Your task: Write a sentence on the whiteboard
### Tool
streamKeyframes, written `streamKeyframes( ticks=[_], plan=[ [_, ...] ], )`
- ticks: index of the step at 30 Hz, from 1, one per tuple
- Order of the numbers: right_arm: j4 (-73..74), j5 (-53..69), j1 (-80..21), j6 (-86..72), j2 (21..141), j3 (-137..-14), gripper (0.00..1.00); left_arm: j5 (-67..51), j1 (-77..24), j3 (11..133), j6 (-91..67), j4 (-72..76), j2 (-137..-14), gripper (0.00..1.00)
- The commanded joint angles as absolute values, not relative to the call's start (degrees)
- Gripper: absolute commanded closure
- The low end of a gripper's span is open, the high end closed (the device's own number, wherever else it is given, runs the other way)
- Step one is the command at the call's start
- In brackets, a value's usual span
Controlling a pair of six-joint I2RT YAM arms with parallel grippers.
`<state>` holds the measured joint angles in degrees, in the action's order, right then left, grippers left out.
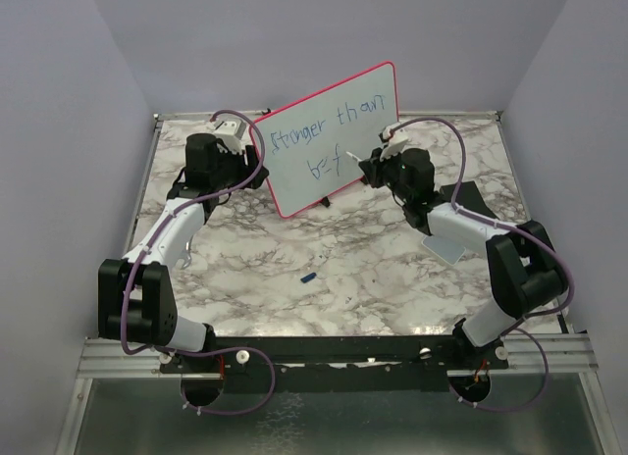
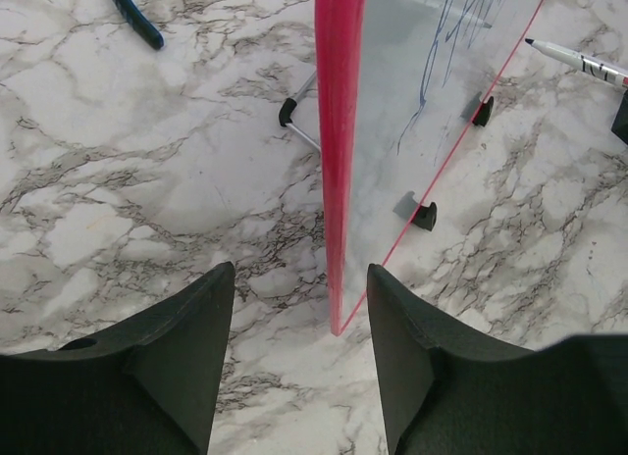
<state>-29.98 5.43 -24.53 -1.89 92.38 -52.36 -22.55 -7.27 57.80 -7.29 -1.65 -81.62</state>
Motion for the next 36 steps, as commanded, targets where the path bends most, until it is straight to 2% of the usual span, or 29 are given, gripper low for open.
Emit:
streamKeyframes(
  ticks=[1, 22, 36],
  plan=[
    [-30.56, 4.74, -24.43, -1.83, 94.07, -54.91, 0.99, -22.59, -7.37, 56.95, -7.56, -0.40, -80.36, 0.43],
    [-28.65, 1.24, -24.43, -1.67, 96.40, -56.08, 0.99, -24.03, -7.55, 56.69, -7.38, -0.19, -80.75, 0.56],
    [-28.31, 3.79, -24.40, -0.84, 96.86, -56.49, 0.99, -24.25, -8.87, 56.51, -6.17, -0.22, -81.01, 0.66]
  ],
)
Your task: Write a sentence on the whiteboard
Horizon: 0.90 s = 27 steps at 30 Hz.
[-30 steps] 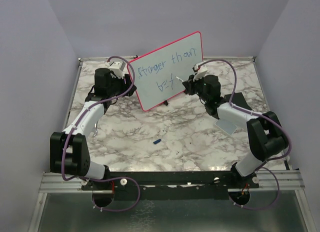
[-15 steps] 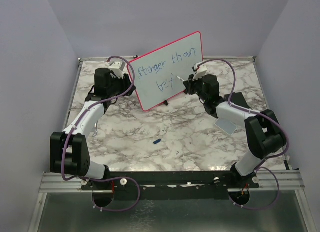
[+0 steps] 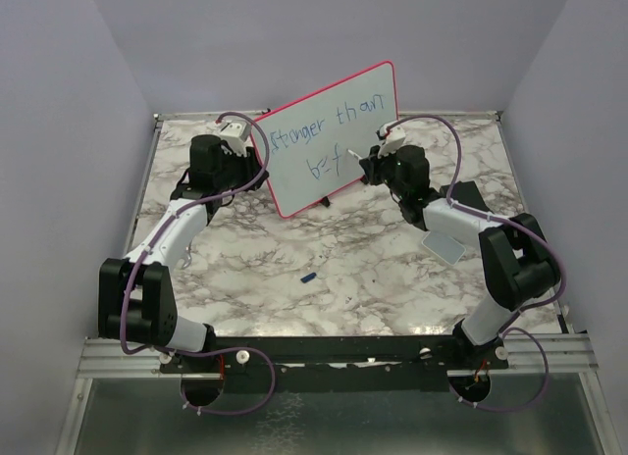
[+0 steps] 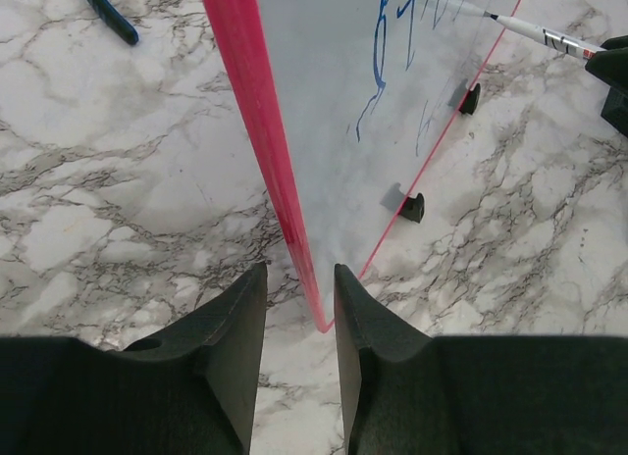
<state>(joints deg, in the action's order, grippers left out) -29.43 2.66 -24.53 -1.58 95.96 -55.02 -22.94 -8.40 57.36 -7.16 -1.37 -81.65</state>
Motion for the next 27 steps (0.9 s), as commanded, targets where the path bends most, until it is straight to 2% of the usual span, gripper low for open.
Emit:
streamKeyframes(
  ticks=[1, 10, 27],
  plan=[
    [-28.16, 4.04, -24.42, -0.83, 96.90, -56.45, 0.99, -24.26, -8.95, 56.51, -6.18, -0.19, -80.95, 0.66],
    [-27.76, 4.48, -24.52, -0.88, 96.73, -56.21, 0.99, -24.16, -9.32, 56.50, -5.93, -0.20, -80.81, 0.72],
    [-26.91, 3.57, -24.96, -1.26, 96.39, -53.84, 0.99, -23.99, -9.50, 56.43, -5.97, -0.25, -80.37, 0.74]
  ],
)
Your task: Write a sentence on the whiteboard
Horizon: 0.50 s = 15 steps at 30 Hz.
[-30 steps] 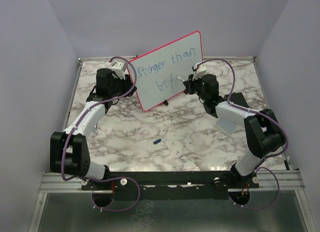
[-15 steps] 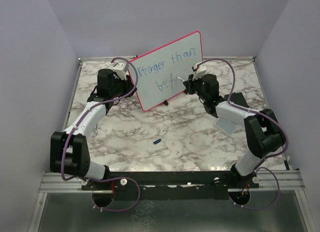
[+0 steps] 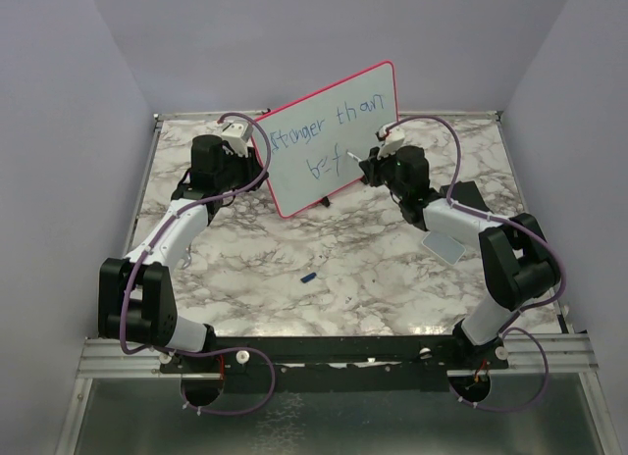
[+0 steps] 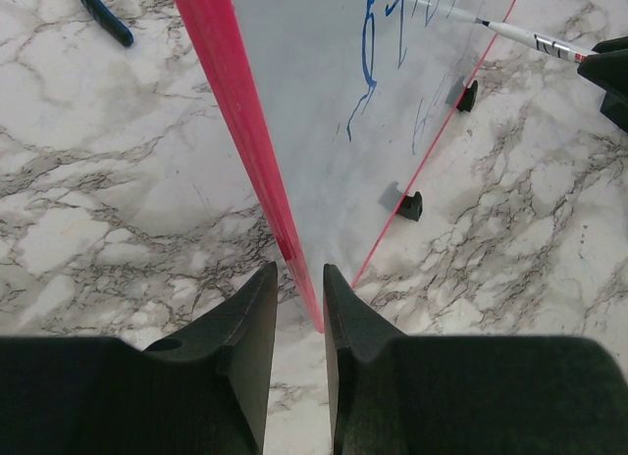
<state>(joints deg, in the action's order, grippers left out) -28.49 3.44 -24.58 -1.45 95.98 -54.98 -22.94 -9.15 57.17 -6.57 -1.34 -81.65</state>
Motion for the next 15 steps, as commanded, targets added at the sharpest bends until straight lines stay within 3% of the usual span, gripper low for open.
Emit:
streamKeyframes(
  ticks=[1, 15],
  plan=[
    [-26.85, 3.41, -24.92, -1.26, 96.54, -53.80, 0.99, -23.99, -9.50, 56.43, -5.98, -0.19, -80.39, 0.74],
    [-26.69, -2.66, -24.92, -1.49, 96.45, -53.95, 0.99, -23.91, -9.52, 56.43, -5.87, -0.18, -80.15, 0.75]
  ],
)
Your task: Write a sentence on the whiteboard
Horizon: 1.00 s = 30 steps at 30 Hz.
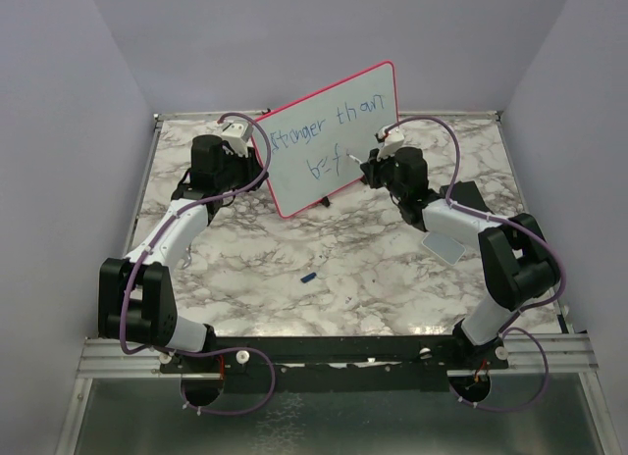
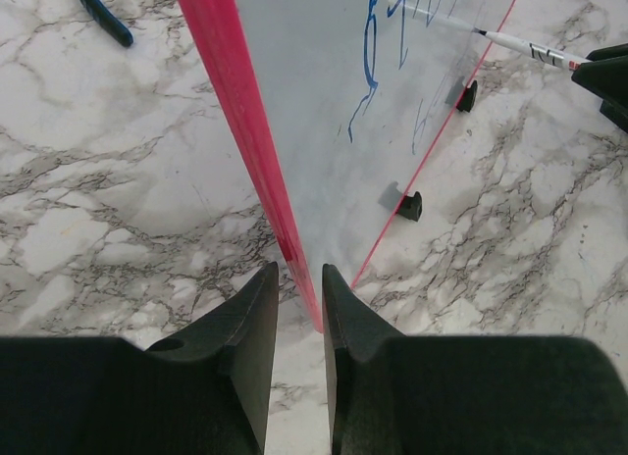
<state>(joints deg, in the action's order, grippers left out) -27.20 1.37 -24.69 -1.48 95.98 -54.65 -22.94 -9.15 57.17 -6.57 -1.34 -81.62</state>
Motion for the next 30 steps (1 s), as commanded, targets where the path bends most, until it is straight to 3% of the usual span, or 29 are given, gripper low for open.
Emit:
streamKeyframes(
  ticks=[1, 30],
  plan=[
    [-26.79, -3.38, -24.91, -1.55, 96.50, -54.03, 0.99, -23.86, -9.53, 56.43, -5.92, -0.20, -80.07, 0.75],
    [-28.66, 2.84, -25.70, -0.60, 97.07, -57.56, 0.99, -23.90, -9.59, 56.34, -5.79, -0.26, -79.72, 0.75]
  ],
)
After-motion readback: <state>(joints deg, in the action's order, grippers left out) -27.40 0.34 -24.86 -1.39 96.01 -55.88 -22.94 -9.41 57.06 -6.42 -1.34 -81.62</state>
